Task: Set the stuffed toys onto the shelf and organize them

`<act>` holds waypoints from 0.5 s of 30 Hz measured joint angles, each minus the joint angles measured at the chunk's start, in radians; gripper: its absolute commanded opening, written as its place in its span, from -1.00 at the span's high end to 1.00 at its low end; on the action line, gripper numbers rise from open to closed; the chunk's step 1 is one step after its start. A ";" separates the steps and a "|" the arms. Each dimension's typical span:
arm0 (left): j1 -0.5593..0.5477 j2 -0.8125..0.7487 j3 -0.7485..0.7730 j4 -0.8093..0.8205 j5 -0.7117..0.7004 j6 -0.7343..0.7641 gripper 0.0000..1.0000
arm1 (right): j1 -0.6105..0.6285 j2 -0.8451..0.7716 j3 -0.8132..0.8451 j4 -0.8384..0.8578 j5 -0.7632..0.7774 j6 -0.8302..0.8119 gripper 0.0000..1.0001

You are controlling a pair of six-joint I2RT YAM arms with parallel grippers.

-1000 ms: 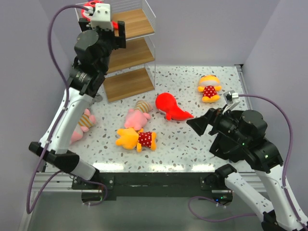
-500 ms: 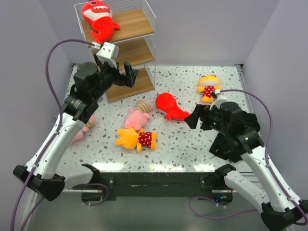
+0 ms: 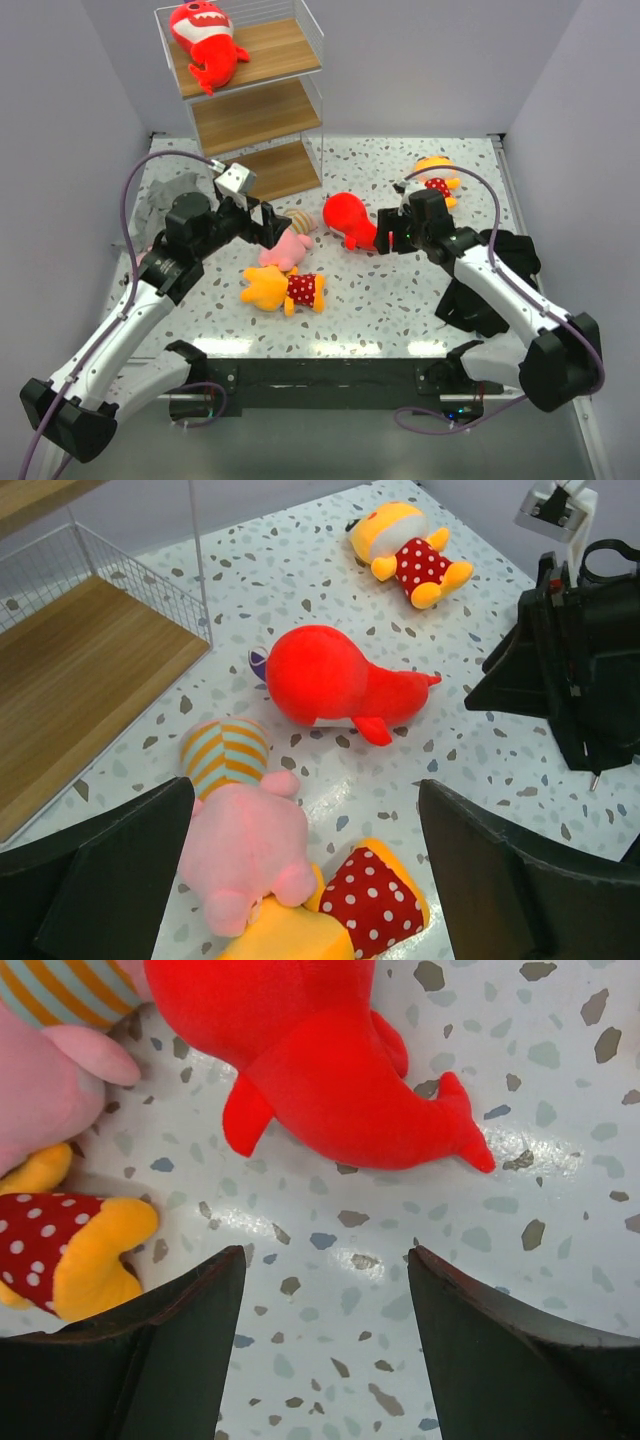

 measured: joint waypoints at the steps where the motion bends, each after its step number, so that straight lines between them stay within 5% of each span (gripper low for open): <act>1: 0.000 -0.010 -0.030 0.023 0.004 0.000 -1.00 | 0.000 0.031 0.001 0.014 0.001 -0.023 -0.39; 6: 0.001 -0.016 -0.078 0.039 0.030 0.000 -1.00 | 0.000 0.138 0.012 0.066 -0.003 -0.097 -0.32; 9: 0.001 -0.017 -0.079 0.051 0.035 -0.001 -1.00 | 0.000 0.193 0.012 0.120 -0.012 -0.144 -0.50; 15: 0.001 -0.017 -0.082 0.073 0.047 -0.002 -1.00 | 0.001 0.243 0.012 0.221 0.018 -0.217 -0.53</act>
